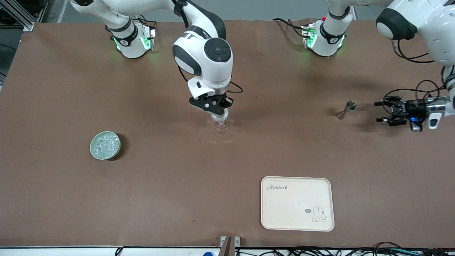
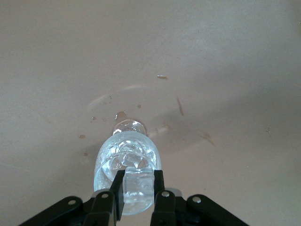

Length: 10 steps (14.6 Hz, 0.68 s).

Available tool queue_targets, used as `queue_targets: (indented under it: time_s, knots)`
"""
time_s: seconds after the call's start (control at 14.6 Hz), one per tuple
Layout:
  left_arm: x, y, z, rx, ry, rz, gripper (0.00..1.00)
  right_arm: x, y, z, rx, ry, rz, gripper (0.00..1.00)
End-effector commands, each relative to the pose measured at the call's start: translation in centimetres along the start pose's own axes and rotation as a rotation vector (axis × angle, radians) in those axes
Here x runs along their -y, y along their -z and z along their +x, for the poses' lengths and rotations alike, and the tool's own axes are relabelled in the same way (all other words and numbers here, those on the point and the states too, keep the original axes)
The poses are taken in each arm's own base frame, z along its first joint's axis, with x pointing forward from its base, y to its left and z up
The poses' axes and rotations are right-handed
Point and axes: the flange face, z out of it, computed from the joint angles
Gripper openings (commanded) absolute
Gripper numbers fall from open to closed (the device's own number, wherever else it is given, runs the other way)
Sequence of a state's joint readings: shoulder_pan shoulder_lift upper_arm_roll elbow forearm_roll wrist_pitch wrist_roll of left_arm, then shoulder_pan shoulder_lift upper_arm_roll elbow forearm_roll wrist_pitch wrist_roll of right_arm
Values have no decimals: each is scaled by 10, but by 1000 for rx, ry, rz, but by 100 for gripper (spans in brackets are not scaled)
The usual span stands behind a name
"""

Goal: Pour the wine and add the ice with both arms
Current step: 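Drop the ice with the right gripper while the left gripper sets down the jigger, then raise the open right gripper away from the wine glass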

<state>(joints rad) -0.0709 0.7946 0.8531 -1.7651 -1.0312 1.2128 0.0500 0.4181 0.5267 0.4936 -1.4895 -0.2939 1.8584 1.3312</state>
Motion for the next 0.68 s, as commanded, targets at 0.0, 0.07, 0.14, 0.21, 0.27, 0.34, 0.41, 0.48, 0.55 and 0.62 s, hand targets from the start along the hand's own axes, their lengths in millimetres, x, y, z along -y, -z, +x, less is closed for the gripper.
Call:
queue_targets:
  time_s: [0.0, 0.07, 0.14, 0.21, 0.27, 0.34, 0.41, 0.48, 0.55, 0.62]
  knots:
    - [-44, 44, -44, -77, -117, 89, 100, 2, 2, -2, -21, -7, -1, 10]
    - [-62, 59, -61, -111, -164, 117, 100, 2, 3, -2, -22, -7, 0, 11]
    - [-81, 66, -78, -137, -208, 153, 100, 2, 2, -2, -19, -8, -1, 16]
    - [-101, 65, -94, -166, -249, 214, 100, 2, 2, -1, -20, -8, 1, 21]
    - [-121, 69, -117, -216, -310, 261, 100, 2, 2, -1, -20, -8, 1, 25]
    - [-139, 69, -139, -255, -379, 288, 100, 2, 3, -1, -20, -7, 2, 29]
    - [-156, 68, -161, -304, -447, 339, 100, 2, 3, -1, -20, -5, 2, 34]
    - [-178, 52, -183, -346, -520, 457, 100, 3, 4, -1, -21, -4, 3, 39]
    - [-197, 36, -206, -381, -583, 541, 100, 3, 4, -1, -21, -4, 4, 41]
    - [-207, 33, -225, -414, -636, 579, 100, 2, 4, 0, -21, -5, 5, 42]
